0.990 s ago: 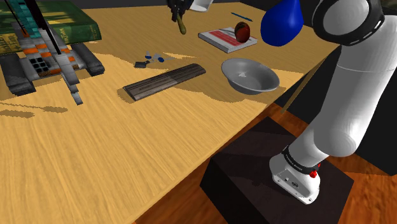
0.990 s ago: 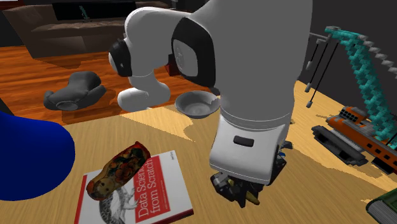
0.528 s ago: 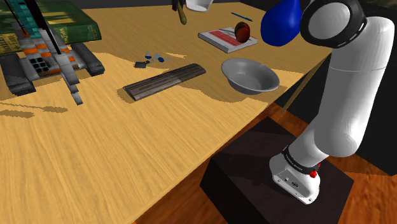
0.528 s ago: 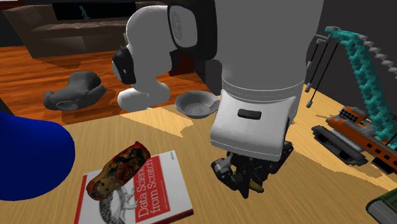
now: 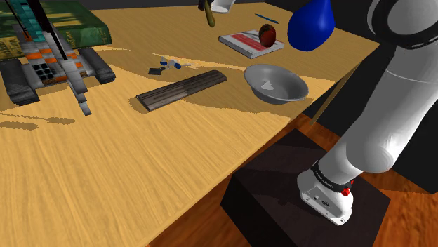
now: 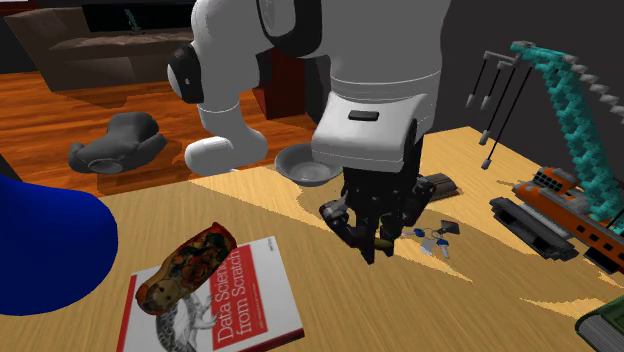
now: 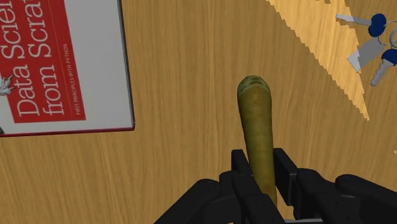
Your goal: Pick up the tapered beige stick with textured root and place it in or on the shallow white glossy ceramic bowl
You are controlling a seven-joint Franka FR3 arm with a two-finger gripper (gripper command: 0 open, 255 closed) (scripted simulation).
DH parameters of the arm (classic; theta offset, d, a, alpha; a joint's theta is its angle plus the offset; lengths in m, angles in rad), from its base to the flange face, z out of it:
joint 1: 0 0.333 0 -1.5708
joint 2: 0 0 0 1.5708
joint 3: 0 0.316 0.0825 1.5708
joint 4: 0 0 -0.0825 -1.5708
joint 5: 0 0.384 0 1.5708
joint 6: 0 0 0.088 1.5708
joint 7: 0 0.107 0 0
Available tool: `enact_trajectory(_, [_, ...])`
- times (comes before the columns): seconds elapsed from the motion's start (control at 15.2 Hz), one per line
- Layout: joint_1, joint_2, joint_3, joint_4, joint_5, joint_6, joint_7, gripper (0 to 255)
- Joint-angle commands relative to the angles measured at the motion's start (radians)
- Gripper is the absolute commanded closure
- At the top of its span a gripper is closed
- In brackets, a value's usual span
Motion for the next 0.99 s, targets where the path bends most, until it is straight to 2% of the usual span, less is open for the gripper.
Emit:
enact_trajectory(0.0, [-0.007,-0.11,0.003,-0.151,0.019,0.042,0.002,255])
enact_trajectory(0.4, [-0.003,-0.371,0.009,-0.457,0.067,0.094,0.015,255])
enact_trajectory(0.92, [0.027,-0.671,0.019,-0.736,0.125,0.079,0.045,255])
